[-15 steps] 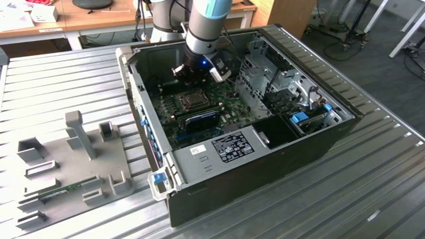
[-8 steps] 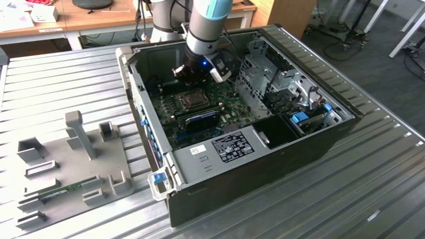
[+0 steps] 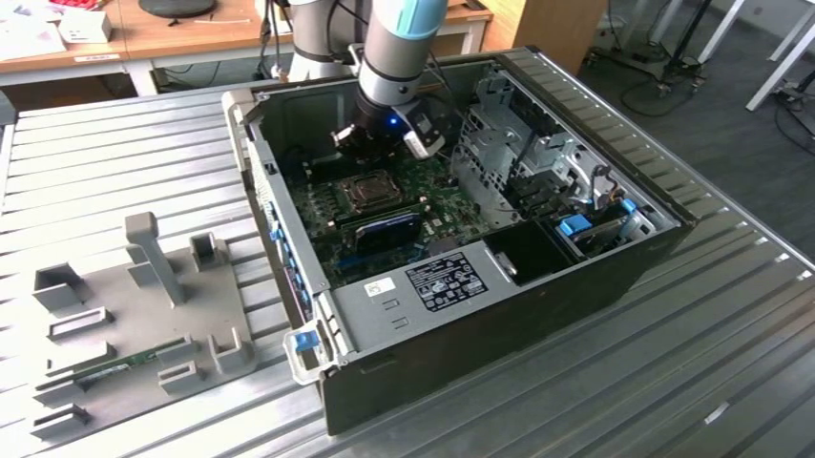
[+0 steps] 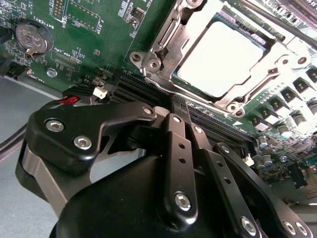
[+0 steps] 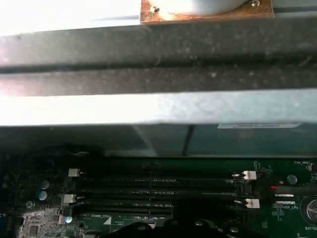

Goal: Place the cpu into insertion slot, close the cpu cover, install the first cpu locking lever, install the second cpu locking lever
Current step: 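Install the first cpu locking lever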

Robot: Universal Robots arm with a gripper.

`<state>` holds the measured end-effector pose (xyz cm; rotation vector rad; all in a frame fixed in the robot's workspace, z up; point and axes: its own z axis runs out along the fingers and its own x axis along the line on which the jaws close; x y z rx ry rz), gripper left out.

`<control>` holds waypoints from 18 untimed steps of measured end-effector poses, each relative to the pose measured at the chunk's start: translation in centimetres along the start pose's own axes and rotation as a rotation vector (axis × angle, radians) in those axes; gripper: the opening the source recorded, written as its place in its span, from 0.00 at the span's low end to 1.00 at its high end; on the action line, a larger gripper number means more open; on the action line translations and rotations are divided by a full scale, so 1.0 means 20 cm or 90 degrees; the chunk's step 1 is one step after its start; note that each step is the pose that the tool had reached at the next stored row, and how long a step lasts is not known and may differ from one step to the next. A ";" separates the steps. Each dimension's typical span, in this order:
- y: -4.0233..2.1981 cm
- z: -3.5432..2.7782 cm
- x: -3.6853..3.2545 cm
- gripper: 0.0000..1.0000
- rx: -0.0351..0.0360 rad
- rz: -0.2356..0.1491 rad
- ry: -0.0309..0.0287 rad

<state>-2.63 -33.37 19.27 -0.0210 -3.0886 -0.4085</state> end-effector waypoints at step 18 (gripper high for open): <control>-0.001 0.004 -0.016 0.10 -0.0001 0.000 -0.0001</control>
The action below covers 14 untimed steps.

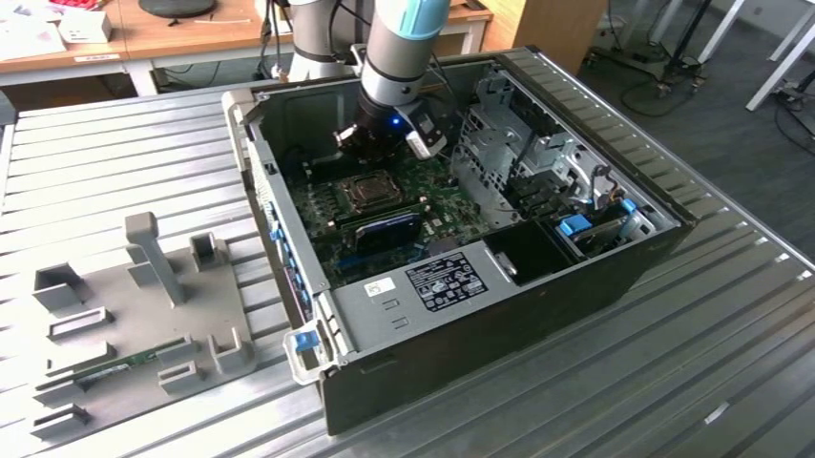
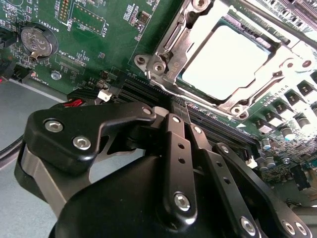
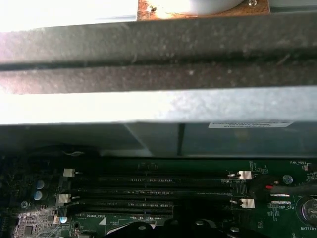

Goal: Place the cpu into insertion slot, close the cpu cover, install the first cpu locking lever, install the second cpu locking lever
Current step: 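Install the first cpu locking lever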

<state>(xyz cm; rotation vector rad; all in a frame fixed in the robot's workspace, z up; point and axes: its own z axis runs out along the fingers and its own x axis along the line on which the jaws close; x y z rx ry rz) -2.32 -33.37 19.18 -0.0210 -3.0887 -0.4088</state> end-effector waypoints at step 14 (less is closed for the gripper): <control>0.009 -0.005 0.000 0.10 -0.0054 0.000 -0.0006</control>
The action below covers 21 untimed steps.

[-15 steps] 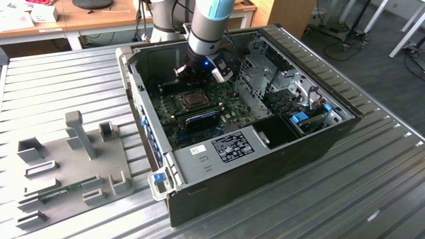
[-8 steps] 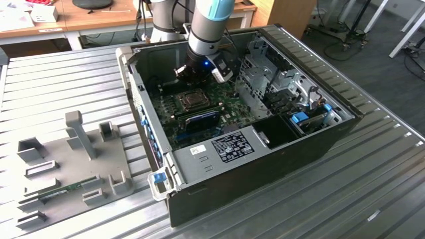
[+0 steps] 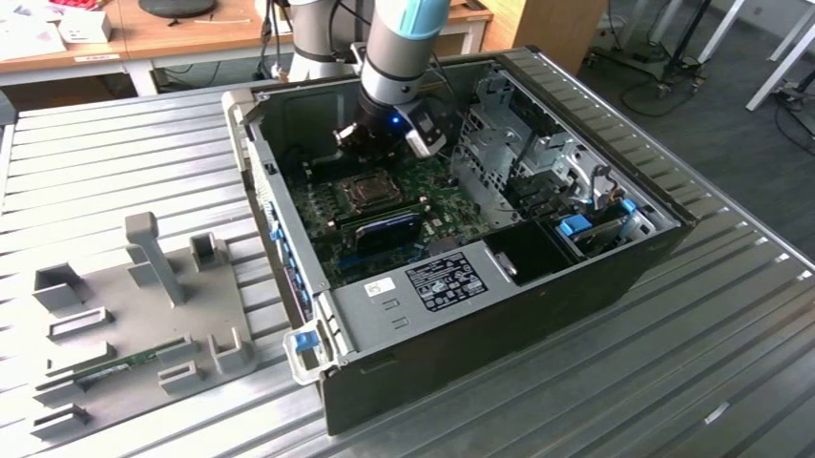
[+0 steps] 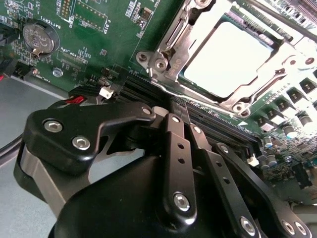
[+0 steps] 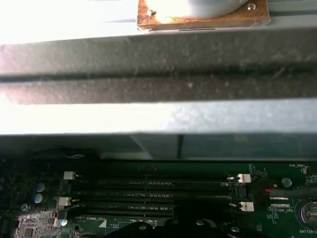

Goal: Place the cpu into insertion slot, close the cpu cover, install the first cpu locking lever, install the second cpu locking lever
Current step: 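Install the first cpu locking lever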

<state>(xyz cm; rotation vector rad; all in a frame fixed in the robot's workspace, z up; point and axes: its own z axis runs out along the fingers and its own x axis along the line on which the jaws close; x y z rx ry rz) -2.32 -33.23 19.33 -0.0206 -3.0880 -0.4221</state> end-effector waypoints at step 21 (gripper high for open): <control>0.058 -0.093 0.012 0.10 -0.0036 -0.001 -0.0019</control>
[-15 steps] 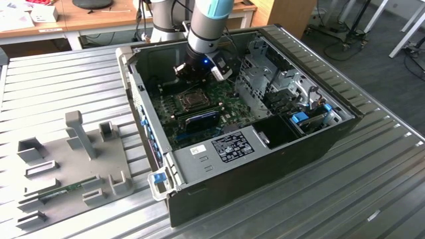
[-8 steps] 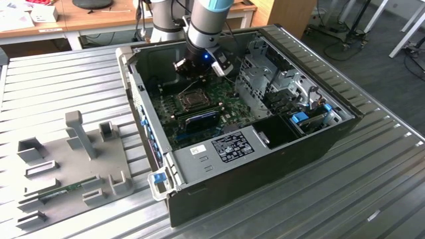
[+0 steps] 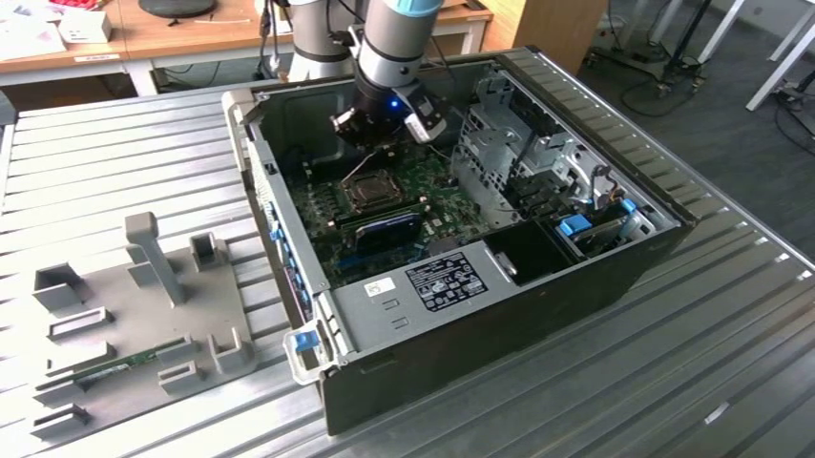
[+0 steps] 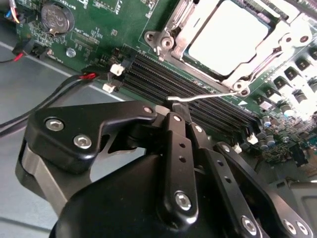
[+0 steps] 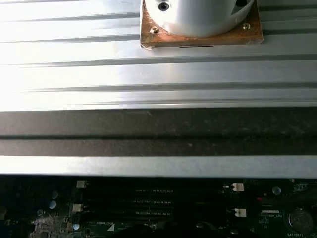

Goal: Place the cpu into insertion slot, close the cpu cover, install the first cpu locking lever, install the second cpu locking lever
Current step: 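Install the first cpu locking lever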

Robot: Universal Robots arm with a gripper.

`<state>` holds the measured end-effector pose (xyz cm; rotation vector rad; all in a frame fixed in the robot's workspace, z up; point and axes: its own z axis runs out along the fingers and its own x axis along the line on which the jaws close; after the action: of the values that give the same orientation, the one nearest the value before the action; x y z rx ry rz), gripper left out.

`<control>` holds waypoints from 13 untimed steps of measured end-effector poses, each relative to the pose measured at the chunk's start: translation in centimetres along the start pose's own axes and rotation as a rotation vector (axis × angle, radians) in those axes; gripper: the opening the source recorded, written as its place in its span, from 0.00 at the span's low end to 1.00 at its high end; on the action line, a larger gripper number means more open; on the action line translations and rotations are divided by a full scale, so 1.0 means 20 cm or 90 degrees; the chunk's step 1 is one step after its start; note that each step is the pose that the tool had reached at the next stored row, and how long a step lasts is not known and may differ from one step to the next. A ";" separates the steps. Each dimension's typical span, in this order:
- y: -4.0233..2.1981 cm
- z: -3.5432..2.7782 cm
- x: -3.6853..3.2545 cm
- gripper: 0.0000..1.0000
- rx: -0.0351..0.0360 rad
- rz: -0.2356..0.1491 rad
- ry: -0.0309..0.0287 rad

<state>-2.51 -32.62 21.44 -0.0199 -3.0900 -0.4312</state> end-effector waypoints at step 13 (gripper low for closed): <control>0.012 0.014 0.090 0.10 0.0039 -0.003 -0.0115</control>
<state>-4.30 -32.28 21.28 -0.0161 -3.1096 -0.4240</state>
